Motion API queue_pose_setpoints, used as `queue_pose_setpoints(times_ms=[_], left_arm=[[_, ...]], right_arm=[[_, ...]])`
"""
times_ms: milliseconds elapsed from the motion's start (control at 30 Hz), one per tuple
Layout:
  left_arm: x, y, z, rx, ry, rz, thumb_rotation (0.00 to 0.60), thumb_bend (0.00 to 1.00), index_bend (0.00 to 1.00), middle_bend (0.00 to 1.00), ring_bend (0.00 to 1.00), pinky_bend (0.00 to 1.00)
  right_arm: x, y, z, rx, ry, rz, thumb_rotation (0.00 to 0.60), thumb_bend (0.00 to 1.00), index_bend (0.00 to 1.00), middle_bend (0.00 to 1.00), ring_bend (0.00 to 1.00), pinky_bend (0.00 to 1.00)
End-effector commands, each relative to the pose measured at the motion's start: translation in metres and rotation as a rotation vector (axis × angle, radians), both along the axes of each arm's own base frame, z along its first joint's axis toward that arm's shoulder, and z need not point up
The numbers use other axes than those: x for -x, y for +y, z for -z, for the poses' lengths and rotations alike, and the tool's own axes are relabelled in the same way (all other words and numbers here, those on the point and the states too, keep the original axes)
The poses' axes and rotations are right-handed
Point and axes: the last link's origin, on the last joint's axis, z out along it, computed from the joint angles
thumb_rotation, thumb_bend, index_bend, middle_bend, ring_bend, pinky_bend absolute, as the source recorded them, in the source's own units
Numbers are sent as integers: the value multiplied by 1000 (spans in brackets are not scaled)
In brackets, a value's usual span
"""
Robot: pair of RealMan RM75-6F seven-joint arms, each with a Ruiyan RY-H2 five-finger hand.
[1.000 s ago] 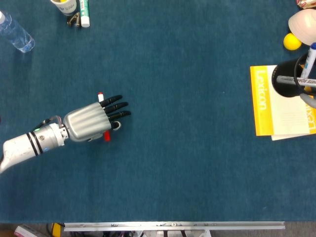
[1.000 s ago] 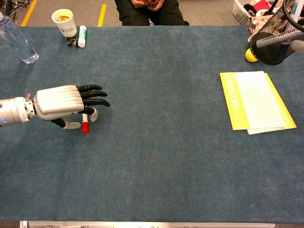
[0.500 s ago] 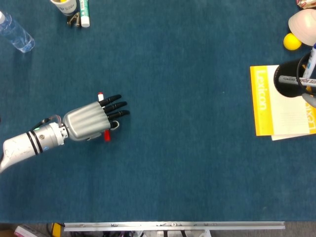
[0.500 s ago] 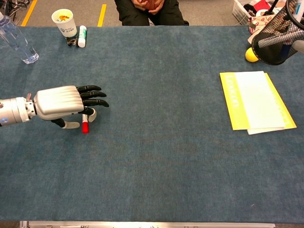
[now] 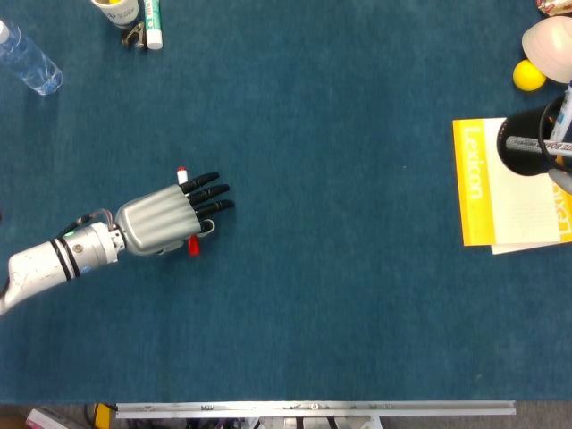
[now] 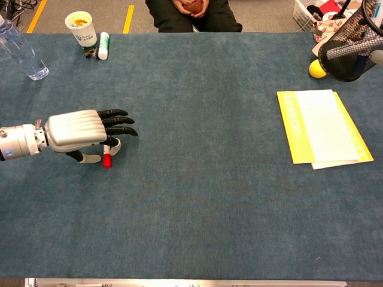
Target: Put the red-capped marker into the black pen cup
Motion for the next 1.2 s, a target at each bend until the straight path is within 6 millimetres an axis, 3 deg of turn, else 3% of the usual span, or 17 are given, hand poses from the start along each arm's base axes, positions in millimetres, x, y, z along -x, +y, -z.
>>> queue_pose_setpoints(times_ms=[33, 833, 1200], left_arm=[[1, 0, 1, 1, 1, -4, 600, 291, 470, 124, 35, 0], [-2, -3, 11, 17, -10, -20, 600, 292, 533, 124, 35, 0], [-7, -2, 6, 27, -63, -65, 600, 292, 585, 148, 35, 0]], right_arm=[[0, 0, 0, 0, 0, 2, 600, 400, 447, 412, 280, 198], [6, 3, -3, 8, 0, 19, 600, 400, 450, 412, 280, 198], [5, 3, -3, 10, -3, 16, 600, 400, 457, 412, 280, 198]])
